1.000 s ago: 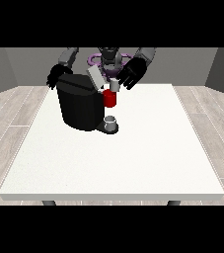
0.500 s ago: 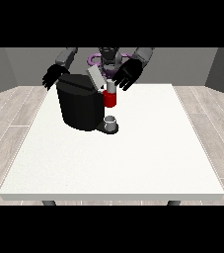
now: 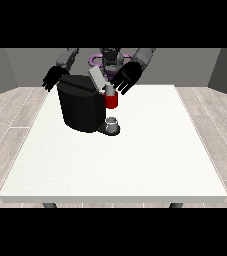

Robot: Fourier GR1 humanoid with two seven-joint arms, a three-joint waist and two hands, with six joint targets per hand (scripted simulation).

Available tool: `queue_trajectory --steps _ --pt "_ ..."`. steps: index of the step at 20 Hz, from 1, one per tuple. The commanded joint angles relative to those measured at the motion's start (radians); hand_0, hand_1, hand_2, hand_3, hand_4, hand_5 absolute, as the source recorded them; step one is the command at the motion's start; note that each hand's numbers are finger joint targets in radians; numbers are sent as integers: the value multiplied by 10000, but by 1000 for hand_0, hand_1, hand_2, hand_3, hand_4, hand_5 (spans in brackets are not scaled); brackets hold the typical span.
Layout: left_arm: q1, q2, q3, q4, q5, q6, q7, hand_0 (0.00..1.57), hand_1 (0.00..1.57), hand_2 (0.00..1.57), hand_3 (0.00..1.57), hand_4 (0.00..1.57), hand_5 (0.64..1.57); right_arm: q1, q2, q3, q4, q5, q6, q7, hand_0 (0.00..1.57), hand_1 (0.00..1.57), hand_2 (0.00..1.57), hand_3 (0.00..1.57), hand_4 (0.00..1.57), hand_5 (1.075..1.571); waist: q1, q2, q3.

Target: Insert the coffee pod into the coffee machine and close the lid

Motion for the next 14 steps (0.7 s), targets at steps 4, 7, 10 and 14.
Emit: queue_trajectory --steps 4,7,10,14 --pt "178 169 99 257 -126 124 -217 1160 1160 1244 1185 506 1571 262 13 82 -435 -133 144 133 0 0 0 0 481 1571 -207 87 -3" --pt "98 -534 -212 -72 -250 120 244 1185 1185 1250 1184 491 1571 187 137 -199 471 -58 -114 -544 0 0 0 0 442 1571 352 2 3" --pt "-109 -344 -61 68 -166 -144 261 1236 1236 1279 1197 487 1571 98 -38 -259 328 -168 100 -587 0 0 0 0 448 1571 144 98 2" --pt "351 -186 19 280 -168 -146 -96 1220 1220 1266 1167 481 1571 423 -54 -91 -44 -17 -21 -164 0 0 0 0 415 1571 50 -97 -2"
